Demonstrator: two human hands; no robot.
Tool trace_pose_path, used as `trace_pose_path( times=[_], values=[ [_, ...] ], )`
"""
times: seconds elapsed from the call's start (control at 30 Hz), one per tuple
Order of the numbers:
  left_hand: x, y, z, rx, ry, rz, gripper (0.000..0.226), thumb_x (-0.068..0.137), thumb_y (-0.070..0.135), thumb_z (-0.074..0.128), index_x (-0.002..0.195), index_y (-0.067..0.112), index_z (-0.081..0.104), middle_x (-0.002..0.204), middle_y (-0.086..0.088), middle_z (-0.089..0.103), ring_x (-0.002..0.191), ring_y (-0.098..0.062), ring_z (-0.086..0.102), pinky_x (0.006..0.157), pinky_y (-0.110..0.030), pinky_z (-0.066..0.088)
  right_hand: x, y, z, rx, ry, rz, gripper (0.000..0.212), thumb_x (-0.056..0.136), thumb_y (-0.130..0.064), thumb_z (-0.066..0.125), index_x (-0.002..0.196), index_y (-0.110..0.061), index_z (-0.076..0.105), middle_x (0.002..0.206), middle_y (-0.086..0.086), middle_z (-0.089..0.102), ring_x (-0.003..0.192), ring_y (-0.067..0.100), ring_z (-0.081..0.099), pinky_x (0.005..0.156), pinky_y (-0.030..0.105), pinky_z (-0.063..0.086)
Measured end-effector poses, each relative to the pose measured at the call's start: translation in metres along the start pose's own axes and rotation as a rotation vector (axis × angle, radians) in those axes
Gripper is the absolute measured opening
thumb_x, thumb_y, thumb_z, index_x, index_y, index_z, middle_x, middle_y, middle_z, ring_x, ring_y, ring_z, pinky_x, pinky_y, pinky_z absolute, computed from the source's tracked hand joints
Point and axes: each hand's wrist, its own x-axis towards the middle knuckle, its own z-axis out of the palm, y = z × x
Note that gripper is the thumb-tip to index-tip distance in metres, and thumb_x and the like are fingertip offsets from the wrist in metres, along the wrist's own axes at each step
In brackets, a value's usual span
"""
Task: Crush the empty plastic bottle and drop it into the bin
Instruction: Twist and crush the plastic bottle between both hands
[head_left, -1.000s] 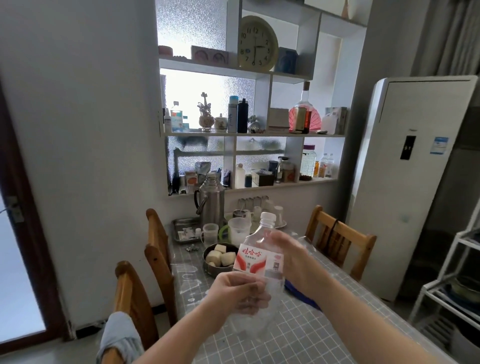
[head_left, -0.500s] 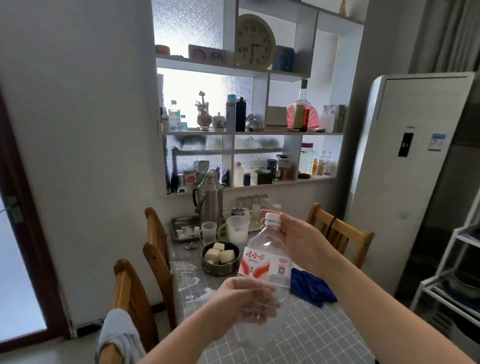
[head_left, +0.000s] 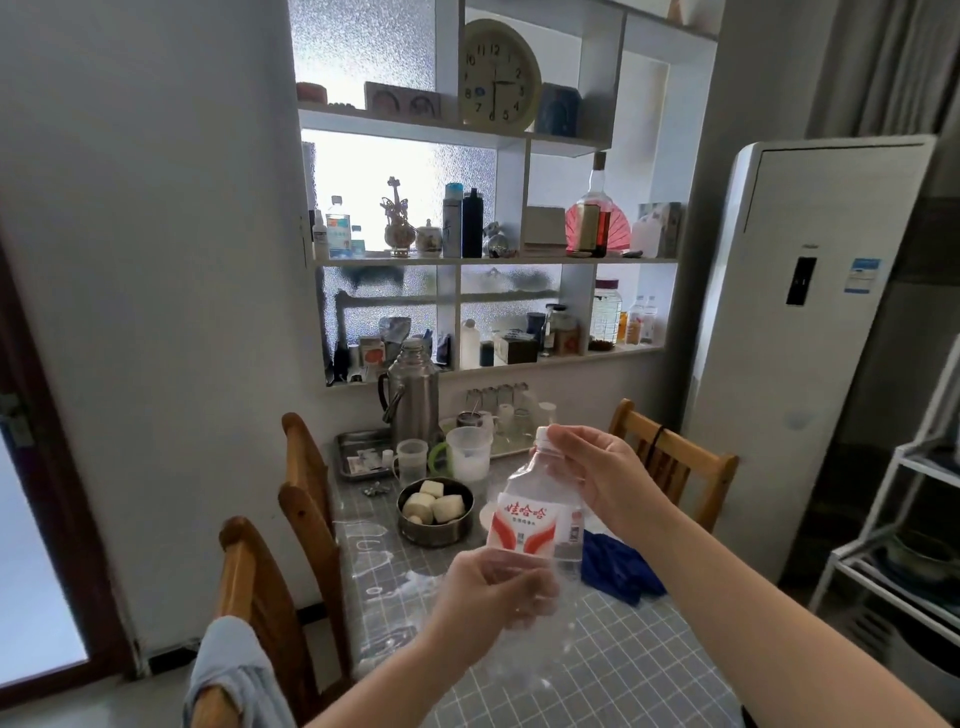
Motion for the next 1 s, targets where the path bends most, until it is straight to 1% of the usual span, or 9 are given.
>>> trace_pose_path(
  times=[0.07,0.2,0.33,0.43,0.57,0.67,0.77,0.87,1.0],
  values=[
    [0.0,0.009,-0.001,-0.11,-0.123,-0.066,0.019,0.072,0.019,0.083,0.087,0.01,0.078,0.088,-0.015,0.078,0.075,-0.024,0.074,0.063,-0.029,0.06,-0.001,0.0,0.001,0.064,-0.045,0.026,0.043,0.073,-0.037,0.072,0.099,-0.005,0.065,0.085,0.006,0.073,0.082,0.02,0.068,0.07,0.026,0.055],
    [0.001,0.017,-0.003,-0.261,-0.268,-0.129,0.038,0.07,0.019,0.085,0.102,0.002,0.073,0.09,-0.015,0.078,0.075,-0.025,0.073,0.063,-0.032,0.059,-0.006,0.0,0.002,0.242,-0.194,0.067,0.039,0.087,-0.037,0.055,0.111,-0.009,0.068,0.103,0.009,0.073,0.096,0.023,0.068,0.086,0.036,0.054],
    [0.003,0.017,-0.002,-0.263,-0.23,-0.091,0.039,0.071,0.02,0.084,0.103,0.001,0.073,0.091,-0.015,0.077,0.077,-0.025,0.073,0.065,-0.031,0.059,-0.005,-0.008,0.003,0.226,-0.222,0.054,0.036,0.085,-0.035,0.058,0.108,-0.008,0.066,0.103,0.008,0.072,0.094,0.021,0.067,0.087,0.036,0.05],
    [0.005,0.019,-0.002,-0.202,-0.163,-0.039,0.034,0.071,0.025,0.084,0.098,0.006,0.076,0.089,-0.012,0.078,0.078,-0.023,0.073,0.067,-0.031,0.059,-0.004,-0.014,0.005,0.116,-0.139,0.036,0.036,0.085,-0.033,0.058,0.106,-0.005,0.066,0.099,0.007,0.073,0.089,0.019,0.068,0.081,0.033,0.051],
    [0.007,0.019,0.002,-0.16,-0.076,-0.004,0.019,0.075,0.02,0.079,0.091,0.011,0.077,0.087,-0.011,0.078,0.077,-0.021,0.073,0.065,-0.028,0.058,-0.002,-0.015,0.011,0.108,-0.039,0.025,0.052,0.082,-0.033,0.06,0.119,0.002,0.059,0.103,0.01,0.071,0.093,0.022,0.067,0.083,0.034,0.049],
    [0.006,0.024,0.001,-0.2,-0.178,-0.036,0.03,0.072,0.024,0.081,0.097,0.009,0.076,0.09,-0.011,0.078,0.079,-0.022,0.073,0.065,-0.029,0.059,-0.002,-0.015,0.013,0.142,-0.06,0.035,0.046,0.081,-0.034,0.06,0.115,-0.003,0.061,0.098,0.007,0.074,0.093,0.021,0.066,0.084,0.036,0.05],
    [0.005,0.029,-0.008,-0.222,-0.315,-0.101,0.041,0.067,0.024,0.085,0.102,0.007,0.074,0.09,-0.012,0.077,0.078,-0.022,0.073,0.066,-0.031,0.061,-0.004,-0.015,0.01,0.196,-0.172,0.071,0.037,0.085,-0.034,0.053,0.109,-0.007,0.063,0.097,0.006,0.072,0.091,0.02,0.066,0.088,0.036,0.048],
    [0.006,0.025,-0.01,-0.198,-0.27,-0.086,0.047,0.062,0.027,0.088,0.101,0.005,0.075,0.088,-0.012,0.078,0.076,-0.022,0.073,0.066,-0.03,0.061,-0.003,-0.015,0.009,0.088,-0.176,0.044,0.034,0.087,-0.034,0.051,0.104,-0.006,0.063,0.093,0.007,0.07,0.087,0.02,0.066,0.083,0.035,0.049],
    [0.01,0.018,-0.004,-0.208,-0.191,-0.018,0.039,0.066,0.026,0.085,0.098,0.006,0.076,0.087,-0.011,0.078,0.077,-0.024,0.073,0.071,-0.034,0.061,0.0,-0.013,0.014,0.051,-0.117,-0.008,0.033,0.083,-0.037,0.058,0.098,-0.009,0.067,0.088,0.004,0.074,0.084,0.018,0.069,0.082,0.034,0.051]
  ],
)
